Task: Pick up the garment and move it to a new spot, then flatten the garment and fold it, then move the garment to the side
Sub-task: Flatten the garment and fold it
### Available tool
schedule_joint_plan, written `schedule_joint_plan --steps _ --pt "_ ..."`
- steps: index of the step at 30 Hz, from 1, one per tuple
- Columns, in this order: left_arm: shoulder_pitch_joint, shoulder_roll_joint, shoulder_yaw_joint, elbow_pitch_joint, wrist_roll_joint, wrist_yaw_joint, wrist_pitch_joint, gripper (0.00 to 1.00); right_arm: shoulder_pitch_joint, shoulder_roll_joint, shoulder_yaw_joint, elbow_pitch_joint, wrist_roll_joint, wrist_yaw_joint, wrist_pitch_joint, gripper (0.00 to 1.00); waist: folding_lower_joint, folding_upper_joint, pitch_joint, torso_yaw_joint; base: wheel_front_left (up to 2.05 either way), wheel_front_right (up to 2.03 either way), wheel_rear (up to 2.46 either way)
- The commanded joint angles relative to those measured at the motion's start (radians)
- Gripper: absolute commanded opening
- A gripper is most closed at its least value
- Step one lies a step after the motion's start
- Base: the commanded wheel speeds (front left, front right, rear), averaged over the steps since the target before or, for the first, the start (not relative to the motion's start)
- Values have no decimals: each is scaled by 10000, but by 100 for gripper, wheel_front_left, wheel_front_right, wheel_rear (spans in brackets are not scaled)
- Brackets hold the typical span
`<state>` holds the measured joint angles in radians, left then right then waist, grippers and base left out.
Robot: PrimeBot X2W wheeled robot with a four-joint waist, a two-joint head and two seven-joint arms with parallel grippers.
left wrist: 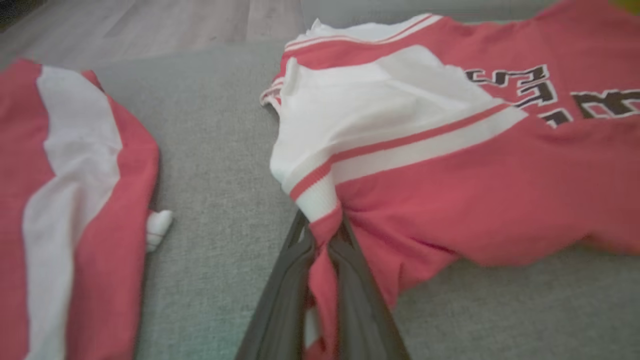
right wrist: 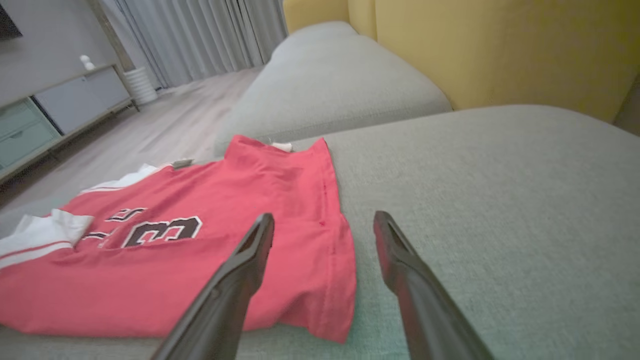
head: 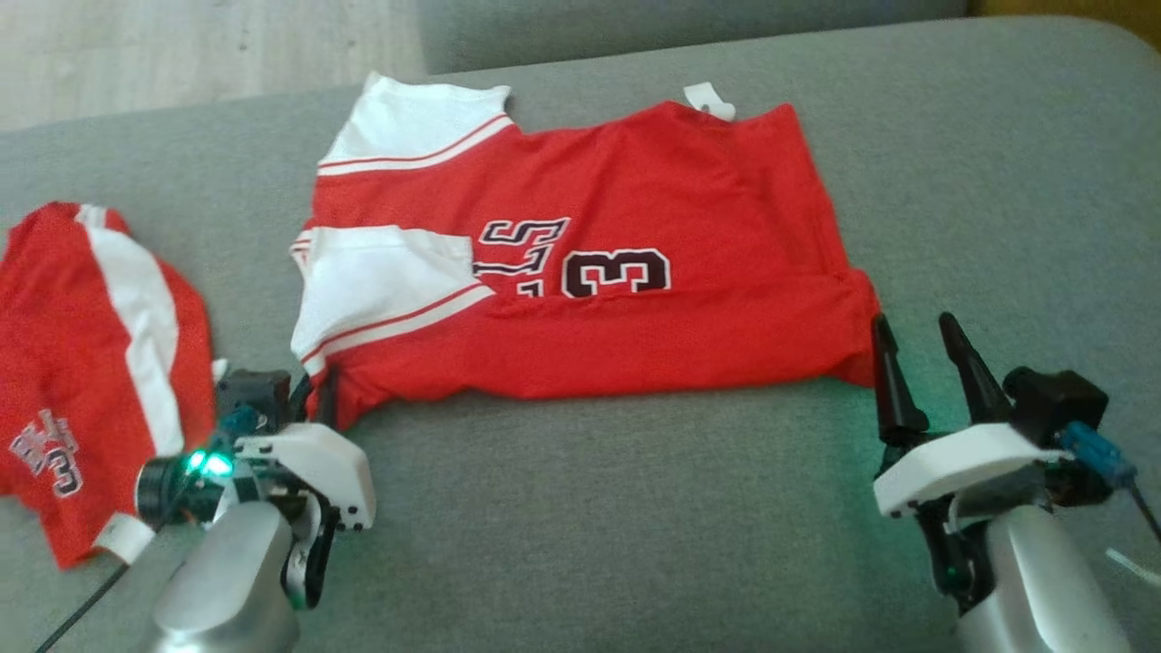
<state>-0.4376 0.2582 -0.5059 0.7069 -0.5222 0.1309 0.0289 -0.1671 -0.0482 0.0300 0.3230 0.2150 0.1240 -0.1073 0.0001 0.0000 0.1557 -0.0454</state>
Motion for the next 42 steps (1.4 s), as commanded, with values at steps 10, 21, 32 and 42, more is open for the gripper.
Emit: schedule_joint_plan --steps 10,21,32,42 --pt "-358 458 -76 -1881 513 -21 -587 0 -1762 -20 -654 2885 667 67 1101 100 -1 0 -124 714 0 0 0" --pt "-85 857 -431 -2945 698 176 181 0 -3785 -20 458 7063 1396 67 422 0 -1 0 88 887 0 0 0" --pt "641 942 -499 -2990 473 305 175 0 -4873 -231 -480 8101 -1450 67 -398 0 -1 0 -602 413 0 0 0" --pt "1594 708 -940 -3188 257 245 301 0 -3732 -653 -760 6886 -2539 67 912 0 -1 0 -1681 271 0 0 0"
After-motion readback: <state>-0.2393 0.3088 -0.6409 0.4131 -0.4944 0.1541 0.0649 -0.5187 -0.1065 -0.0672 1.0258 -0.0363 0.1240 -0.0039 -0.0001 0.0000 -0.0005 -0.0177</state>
